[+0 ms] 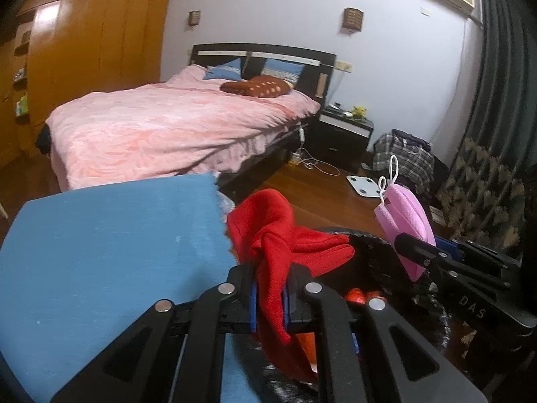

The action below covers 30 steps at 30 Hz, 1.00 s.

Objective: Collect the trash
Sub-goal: 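Carry glove and pink mask over the bin and open both tools to drop them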

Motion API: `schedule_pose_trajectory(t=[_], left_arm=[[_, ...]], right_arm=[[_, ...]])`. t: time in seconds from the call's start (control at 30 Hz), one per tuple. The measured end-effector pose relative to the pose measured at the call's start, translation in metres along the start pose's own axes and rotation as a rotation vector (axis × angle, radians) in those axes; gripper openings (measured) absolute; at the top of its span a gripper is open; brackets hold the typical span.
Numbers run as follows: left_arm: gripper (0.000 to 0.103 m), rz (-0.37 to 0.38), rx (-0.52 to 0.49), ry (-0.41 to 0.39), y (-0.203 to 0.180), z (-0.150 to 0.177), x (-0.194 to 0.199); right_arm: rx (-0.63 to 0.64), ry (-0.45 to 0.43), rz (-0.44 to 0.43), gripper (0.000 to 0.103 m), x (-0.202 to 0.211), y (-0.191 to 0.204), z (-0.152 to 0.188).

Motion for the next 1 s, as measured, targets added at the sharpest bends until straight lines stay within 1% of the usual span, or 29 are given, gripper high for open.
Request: schedule_pose_trajectory(t=[0.23, 0.37, 0.53, 0.57, 0.8, 0.83, 0.87, 0.9, 0.93, 0.97, 1.0], left_arm=[[0.01, 0.048, -0.038, 0.017, -0.033, 0.006, -0.015], [0.01, 0.079, -0.057, 0.043, -0.05, 0.015, -0.028], [0.01, 0.1, -0.079, 0.075, -0.064, 0.025, -0.046], [0.01, 0.101, -0.085, 0.083, -0.067, 0.028, -0.05], [0.012, 0.127, -0.105, 0.132, -0.073, 0.041, -0.071], [0.015, 0.128, -0.109, 0.14, -0.074, 0.042, -0.073], [0.018, 0.128, -0.111, 0.146, -0.073, 0.043, -0.075], [0.021, 0.134, -0.11, 0.154, -0.072, 0.043, -0.077], [0.029, 0.138, -0.104, 0.162, -0.07, 0.044, -0.078], [0.039, 0.136, -0.101, 0.161, -0.07, 0.043, -0.078], [0.042, 0.134, -0.098, 0.158, -0.068, 0.043, -0.077]], right_arm=[[-0.036, 0.016, 0.048, 0.025, 0.006, -0.033, 0.02], [-0.055, 0.035, 0.066, 0.025, 0.004, -0.044, 0.033], [-0.077, 0.069, 0.092, 0.025, -0.005, -0.059, 0.05], [-0.08, 0.076, 0.098, 0.026, -0.007, -0.062, 0.053], [-0.095, 0.122, 0.116, 0.027, -0.023, -0.072, 0.071], [-0.095, 0.125, 0.121, 0.032, -0.024, -0.073, 0.072], [-0.094, 0.13, 0.125, 0.035, -0.026, -0.074, 0.074], [-0.094, 0.134, 0.13, 0.04, -0.027, -0.073, 0.075], [-0.096, 0.137, 0.139, 0.046, -0.028, -0.074, 0.077], [-0.097, 0.138, 0.142, 0.048, -0.028, -0.075, 0.078], [-0.096, 0.137, 0.147, 0.051, -0.027, -0.075, 0.078]])
Point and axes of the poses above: each gripper's, at about its wrist camera, not at the fingertips, and x roughly against the way its jaws point, y to its left, z to its underside, the point moved 3 cm from there along -x, roughly the way its jaws point, and after that the axes turned 7 degrees about -z, right-handed, at the moved point
